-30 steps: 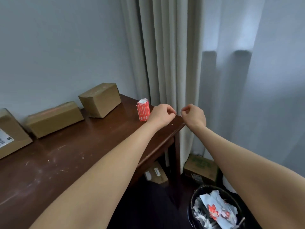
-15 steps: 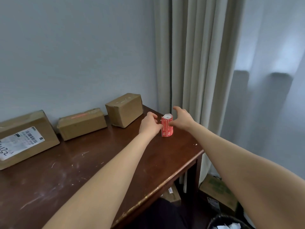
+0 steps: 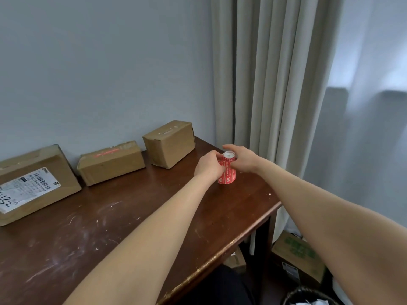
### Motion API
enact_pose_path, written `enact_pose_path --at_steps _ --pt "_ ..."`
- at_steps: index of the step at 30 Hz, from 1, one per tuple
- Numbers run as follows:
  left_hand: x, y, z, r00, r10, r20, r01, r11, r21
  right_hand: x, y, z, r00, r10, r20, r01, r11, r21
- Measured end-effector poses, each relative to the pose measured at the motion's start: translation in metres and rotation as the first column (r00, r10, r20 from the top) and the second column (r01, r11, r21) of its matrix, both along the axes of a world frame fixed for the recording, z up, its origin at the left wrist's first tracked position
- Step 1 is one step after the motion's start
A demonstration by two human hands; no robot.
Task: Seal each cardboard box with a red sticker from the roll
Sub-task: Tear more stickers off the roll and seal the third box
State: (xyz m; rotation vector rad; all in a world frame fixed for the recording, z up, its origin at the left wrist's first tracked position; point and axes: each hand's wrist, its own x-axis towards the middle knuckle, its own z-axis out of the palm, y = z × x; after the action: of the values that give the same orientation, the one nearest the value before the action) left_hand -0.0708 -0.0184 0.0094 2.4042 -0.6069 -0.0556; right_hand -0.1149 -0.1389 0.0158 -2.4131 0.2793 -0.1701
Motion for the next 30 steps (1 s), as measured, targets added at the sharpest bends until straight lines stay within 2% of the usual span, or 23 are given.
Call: enact_pose_path --at_steps 13,25,30 --pt "0.008 0.005 0.003 1.0 -0.021 -0.009 0.021 1.0 0.021 -0.003 0.005 0.012 0.991 0.104 -0.082 -0.118 0.975 -0.186" --pt "0.019 0.019 0.008 1.0 -0.005 0.002 0.005 0.998 0.062 0.002 -0.004 0.015 0.992 -0.042 -0.116 0.012 0.969 -0.245" --pt "0.02 0.021 0.006 1.0 -0.01 -0.02 0.012 0.995 0.103 -0.001 0.001 0.017 0.996 0.035 -0.079 -0.056 0.956 -0.29"
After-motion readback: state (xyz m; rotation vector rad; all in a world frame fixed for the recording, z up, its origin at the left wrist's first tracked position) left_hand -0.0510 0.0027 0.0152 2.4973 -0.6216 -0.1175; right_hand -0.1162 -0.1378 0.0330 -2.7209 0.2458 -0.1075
